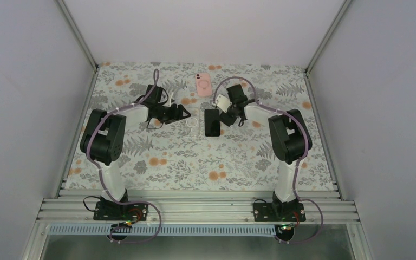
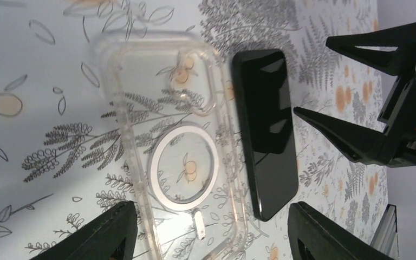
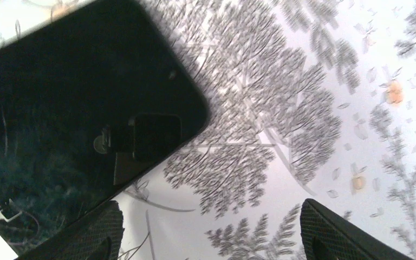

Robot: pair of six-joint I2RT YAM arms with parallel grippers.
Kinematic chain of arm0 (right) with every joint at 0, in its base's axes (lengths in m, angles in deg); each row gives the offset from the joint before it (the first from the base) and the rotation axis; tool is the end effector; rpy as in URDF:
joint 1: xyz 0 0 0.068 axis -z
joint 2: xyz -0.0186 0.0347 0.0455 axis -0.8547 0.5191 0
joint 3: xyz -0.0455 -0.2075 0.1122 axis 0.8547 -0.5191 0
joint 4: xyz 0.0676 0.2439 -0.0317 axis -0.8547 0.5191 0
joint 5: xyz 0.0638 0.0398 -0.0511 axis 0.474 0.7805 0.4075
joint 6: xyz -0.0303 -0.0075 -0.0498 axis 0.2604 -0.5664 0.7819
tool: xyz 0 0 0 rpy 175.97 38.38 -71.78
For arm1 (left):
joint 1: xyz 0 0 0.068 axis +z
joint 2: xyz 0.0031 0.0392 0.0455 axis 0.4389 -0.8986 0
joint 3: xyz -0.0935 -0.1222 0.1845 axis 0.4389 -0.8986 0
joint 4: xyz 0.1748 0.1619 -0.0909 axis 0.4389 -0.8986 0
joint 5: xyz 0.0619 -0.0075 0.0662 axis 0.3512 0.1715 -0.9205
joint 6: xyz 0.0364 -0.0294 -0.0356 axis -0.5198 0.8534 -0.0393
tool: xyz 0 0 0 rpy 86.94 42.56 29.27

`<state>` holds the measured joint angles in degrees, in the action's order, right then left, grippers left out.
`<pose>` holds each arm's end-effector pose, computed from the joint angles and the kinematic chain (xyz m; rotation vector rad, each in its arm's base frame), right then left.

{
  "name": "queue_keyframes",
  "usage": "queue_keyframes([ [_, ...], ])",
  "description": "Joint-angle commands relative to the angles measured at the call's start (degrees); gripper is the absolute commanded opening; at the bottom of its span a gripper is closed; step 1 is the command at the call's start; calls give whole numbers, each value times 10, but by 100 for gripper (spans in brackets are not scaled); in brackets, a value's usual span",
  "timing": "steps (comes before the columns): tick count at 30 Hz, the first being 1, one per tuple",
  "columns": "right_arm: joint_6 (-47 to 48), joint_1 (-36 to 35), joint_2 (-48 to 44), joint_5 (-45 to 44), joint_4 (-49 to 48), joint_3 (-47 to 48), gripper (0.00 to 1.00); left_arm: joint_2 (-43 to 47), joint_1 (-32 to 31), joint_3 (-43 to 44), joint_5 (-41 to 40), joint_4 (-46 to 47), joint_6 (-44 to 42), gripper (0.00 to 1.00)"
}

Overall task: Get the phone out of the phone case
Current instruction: Move the phone to the center of the board.

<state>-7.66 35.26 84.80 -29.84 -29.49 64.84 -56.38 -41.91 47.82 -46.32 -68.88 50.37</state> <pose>0.3629 0.1587 0.1137 -1.2839 2.2105 -0.0592 0.3507 -0.1270 0.1188 0.0582 2.5883 -1.1200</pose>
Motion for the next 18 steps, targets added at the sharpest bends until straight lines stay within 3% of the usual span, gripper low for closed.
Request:
queue_keyframes([
  [1,-46,11,-6,24,42,71,82,34,4,25,-11,-3,-23,70],
  [3,-70,11,-6,39,58,107,94,42,6,32,-15,-7,-29,73],
  [5,-97,11,-1,51,73,142,100,52,7,34,-22,-10,-35,75],
  [10,-160,11,36,51,98,233,99,76,16,32,-39,-12,-42,81],
  [18,-241,-3,146,10,136,381,99,101,37,27,-54,-9,-44,83],
])
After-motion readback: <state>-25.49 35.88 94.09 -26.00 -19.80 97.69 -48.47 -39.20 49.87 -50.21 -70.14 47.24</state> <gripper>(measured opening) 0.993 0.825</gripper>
